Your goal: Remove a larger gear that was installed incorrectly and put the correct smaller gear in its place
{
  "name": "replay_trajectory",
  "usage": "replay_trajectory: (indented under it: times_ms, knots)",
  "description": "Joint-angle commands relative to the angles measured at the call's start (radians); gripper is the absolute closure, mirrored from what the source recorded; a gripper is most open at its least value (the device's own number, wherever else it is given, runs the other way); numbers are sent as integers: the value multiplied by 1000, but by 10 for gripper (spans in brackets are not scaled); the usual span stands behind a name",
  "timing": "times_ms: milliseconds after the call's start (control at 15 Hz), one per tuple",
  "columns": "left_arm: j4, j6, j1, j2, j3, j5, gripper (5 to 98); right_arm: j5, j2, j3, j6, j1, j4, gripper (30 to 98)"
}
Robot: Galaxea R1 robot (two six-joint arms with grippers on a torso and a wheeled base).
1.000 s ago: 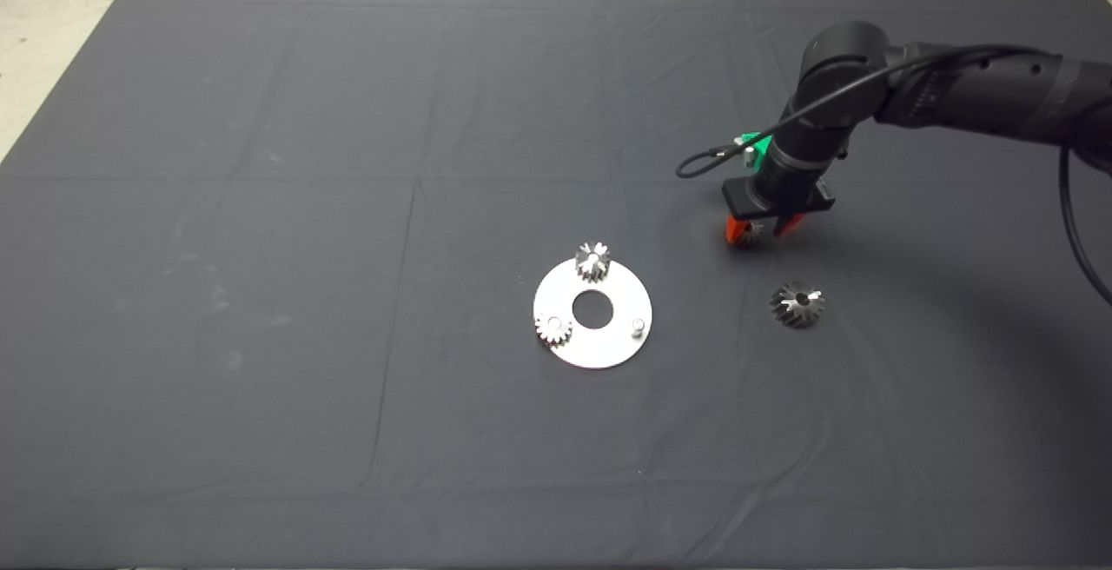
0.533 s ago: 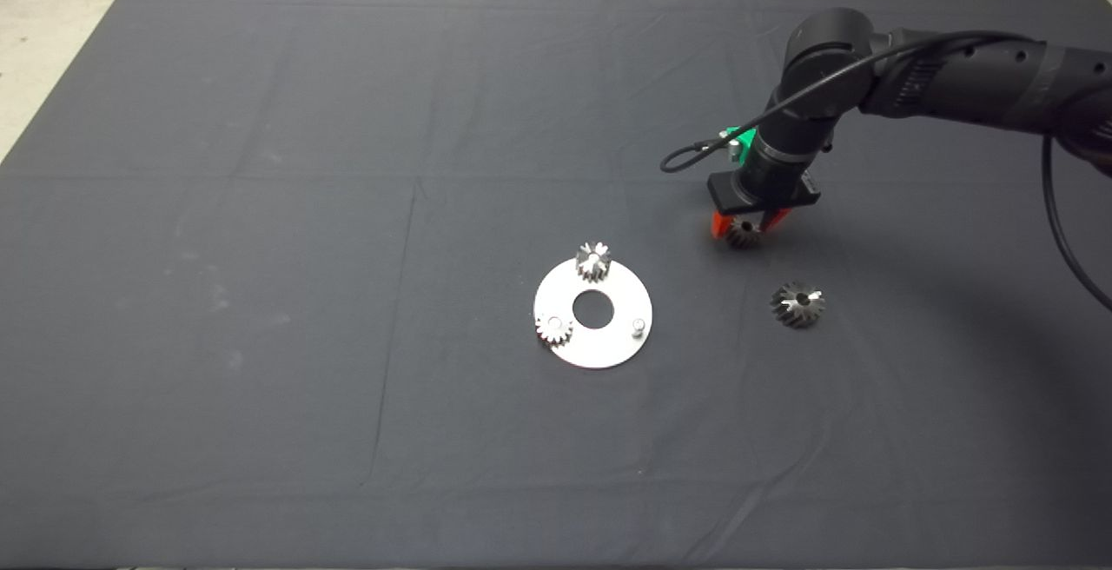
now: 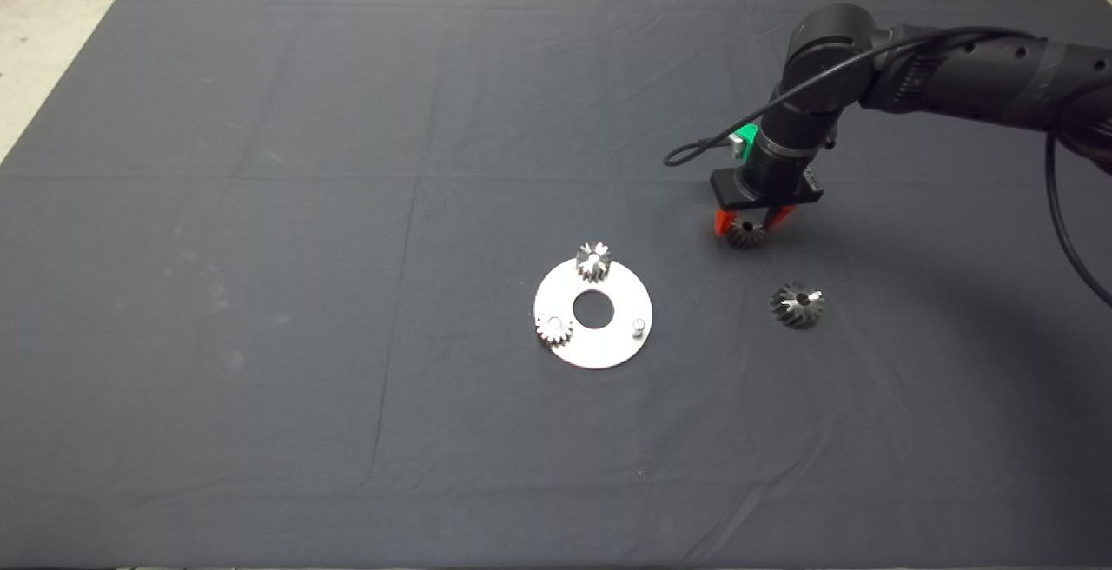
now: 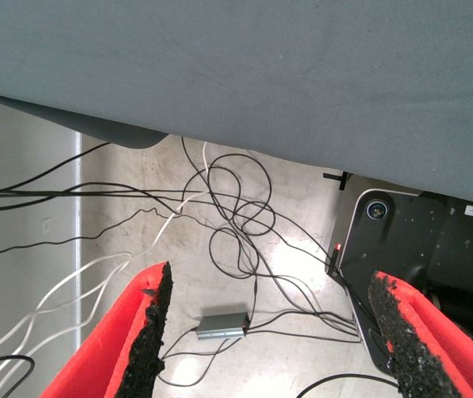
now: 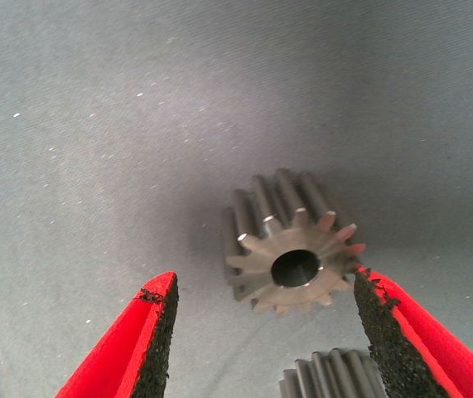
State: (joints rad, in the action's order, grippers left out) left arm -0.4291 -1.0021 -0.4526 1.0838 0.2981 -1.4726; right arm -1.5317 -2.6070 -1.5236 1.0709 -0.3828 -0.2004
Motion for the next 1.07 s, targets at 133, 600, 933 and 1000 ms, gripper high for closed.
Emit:
replay_trajectory:
  times_ms: [133, 600, 933, 1000]
  knots:
    - [12, -1, 3, -3, -16, -8, 439, -87, 0, -12, 1, -24, 24, 722]
    - [12, -1, 3, -3, -16, -8, 439, -87, 1, -13, 1, -19, 22, 722]
    - [13, -1, 5, 4, -16, -8, 439, -87, 0, -16, -2, -4, 16, 722]
    - [13, -1, 3, 9, -16, -9, 439, -87, -2, -28, -5, -2, 15, 722]
